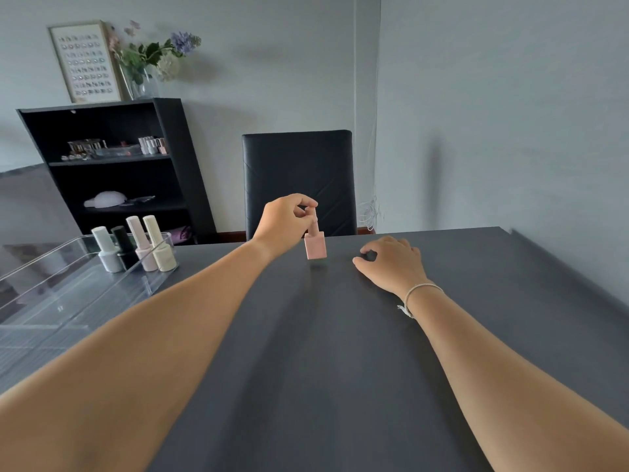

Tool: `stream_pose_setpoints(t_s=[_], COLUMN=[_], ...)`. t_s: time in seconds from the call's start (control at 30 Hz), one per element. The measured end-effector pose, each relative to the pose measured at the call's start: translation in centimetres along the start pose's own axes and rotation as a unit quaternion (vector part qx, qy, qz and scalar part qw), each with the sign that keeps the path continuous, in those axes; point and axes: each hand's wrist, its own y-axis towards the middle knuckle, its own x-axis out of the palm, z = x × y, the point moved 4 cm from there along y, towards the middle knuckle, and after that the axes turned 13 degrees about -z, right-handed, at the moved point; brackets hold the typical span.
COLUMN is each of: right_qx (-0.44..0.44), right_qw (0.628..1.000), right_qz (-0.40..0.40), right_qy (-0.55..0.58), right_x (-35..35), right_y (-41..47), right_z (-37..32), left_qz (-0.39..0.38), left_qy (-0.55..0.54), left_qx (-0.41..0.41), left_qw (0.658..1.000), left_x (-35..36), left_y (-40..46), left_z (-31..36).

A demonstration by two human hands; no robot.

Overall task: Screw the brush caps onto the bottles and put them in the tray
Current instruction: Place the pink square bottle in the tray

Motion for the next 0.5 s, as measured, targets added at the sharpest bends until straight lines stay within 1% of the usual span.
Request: stream_pose_setpoints(t_s=[0.1,0.23,0.37,0.5], right_qx=[-0.022,-0.089,-0.18,-0.274], right_qw=[0.999,0.987,0.963,0.935], right_qz=[0.004,0.002,-0.012,-0.029], right_qy=[0.041,0.133,0.202,0.222], right_x=[0.1,0.6,1.8,3.3], right_y=[-0.3,-0.9,-1.6,-2.4], right_z=[-1.2,-5.0,-11.1,-18.5], left_qz=[0.013,0.034,0.068,0.108], left_qy=[0.002,0.005,0.028,0.027], left_qx=[0.005,0.007,0.013,0.009], left_qw=[1.0,0.999,0.997,0.994], left_x=[-2.3,-6.4,-11.6,-16.9], left_y=[-0.9,-2.6,-4.7,-7.5], left_z=[0.2,0.3,-0.2,-1.5])
